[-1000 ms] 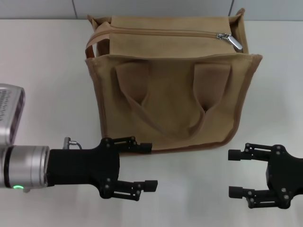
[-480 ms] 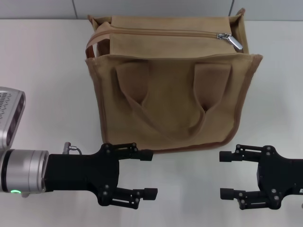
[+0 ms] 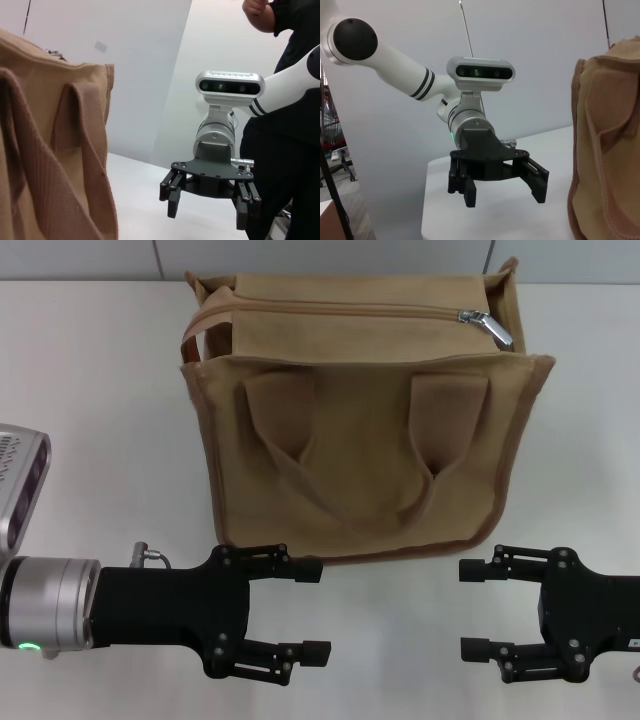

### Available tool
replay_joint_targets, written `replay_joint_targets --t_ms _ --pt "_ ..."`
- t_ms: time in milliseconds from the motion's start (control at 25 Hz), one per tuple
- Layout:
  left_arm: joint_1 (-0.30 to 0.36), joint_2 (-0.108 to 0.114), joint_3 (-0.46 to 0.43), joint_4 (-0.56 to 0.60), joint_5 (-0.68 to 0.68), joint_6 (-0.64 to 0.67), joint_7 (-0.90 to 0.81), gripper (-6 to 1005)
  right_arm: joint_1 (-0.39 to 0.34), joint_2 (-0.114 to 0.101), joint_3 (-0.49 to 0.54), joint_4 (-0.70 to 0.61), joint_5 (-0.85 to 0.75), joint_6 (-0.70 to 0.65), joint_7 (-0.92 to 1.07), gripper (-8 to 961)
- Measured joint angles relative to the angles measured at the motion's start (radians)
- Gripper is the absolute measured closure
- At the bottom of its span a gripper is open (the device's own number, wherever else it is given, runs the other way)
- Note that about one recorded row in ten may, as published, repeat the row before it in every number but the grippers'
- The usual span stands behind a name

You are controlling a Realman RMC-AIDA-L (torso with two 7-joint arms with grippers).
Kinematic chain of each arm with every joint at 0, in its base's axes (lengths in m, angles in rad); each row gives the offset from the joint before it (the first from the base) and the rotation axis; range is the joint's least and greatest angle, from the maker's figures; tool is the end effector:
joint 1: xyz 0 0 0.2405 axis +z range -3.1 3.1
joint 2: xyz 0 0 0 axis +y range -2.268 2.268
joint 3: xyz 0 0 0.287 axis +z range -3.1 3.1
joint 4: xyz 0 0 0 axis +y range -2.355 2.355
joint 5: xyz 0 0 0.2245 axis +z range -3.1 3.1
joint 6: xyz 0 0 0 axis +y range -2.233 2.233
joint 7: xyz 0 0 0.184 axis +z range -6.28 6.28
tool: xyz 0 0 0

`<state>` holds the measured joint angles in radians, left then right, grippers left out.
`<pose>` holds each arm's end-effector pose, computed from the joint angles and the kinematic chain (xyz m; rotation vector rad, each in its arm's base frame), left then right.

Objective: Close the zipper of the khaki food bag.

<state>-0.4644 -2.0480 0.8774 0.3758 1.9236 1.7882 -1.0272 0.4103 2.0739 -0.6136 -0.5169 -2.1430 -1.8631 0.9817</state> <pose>-0.2802 0.2696 -0.0902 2.9139 0.3959 0.9383 0.3024 0.2648 -0.0659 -2.9422 0.3358 0.8882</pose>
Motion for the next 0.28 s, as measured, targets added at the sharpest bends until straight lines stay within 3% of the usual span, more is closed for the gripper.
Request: replay_joint_targets --t_ms 280 --pt "0.0 0.0 0.002 0.0 0.0 0.004 0.0 157 0.002 0.0 0.0 0.0 0.0 0.0 0.0 180"
